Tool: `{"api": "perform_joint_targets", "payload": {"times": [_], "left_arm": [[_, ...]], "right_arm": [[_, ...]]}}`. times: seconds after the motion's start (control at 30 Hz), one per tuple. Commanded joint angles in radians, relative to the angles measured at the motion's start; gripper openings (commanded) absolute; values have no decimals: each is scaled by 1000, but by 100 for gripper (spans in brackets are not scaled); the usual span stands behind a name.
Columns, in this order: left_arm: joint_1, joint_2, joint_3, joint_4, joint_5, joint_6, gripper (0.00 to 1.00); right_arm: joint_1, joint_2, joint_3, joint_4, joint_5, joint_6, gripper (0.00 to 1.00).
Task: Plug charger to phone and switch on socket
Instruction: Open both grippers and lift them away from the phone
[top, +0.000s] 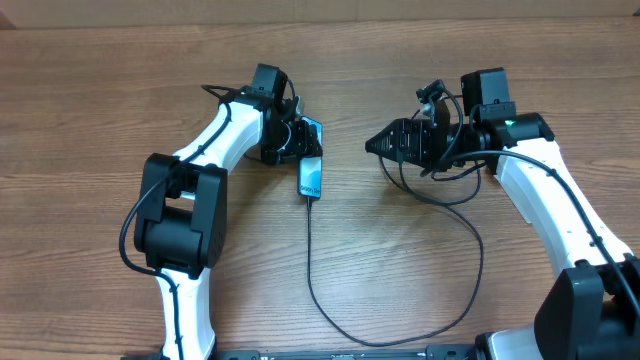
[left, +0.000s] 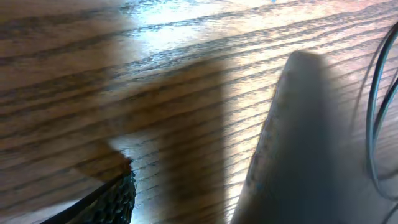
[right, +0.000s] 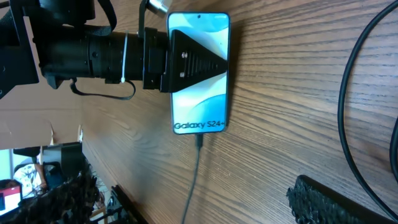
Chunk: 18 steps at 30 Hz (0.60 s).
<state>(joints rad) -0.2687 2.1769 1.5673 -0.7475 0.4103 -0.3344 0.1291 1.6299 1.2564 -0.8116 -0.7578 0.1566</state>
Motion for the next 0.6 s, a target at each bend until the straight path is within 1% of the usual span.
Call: {"api": "perform_joint_targets", "payload": {"times": [0.0, 0.37, 0.5, 0.57], "left_arm": [[2, 29, -20, -24, -121, -15, 70], [2, 29, -20, -30, -137, -21, 71], [7, 27, -7, -44, -121, -21, 75], [15, 26, 26, -74, -101, -21, 81]], "right_arm": [[0, -15, 13, -1, 2, -9, 100], [0, -15, 13, -3, 2, -9, 100], [-1, -15, 15, -3, 3, -9, 100], [-6, -18, 20, -16, 30, -9, 100]]}}
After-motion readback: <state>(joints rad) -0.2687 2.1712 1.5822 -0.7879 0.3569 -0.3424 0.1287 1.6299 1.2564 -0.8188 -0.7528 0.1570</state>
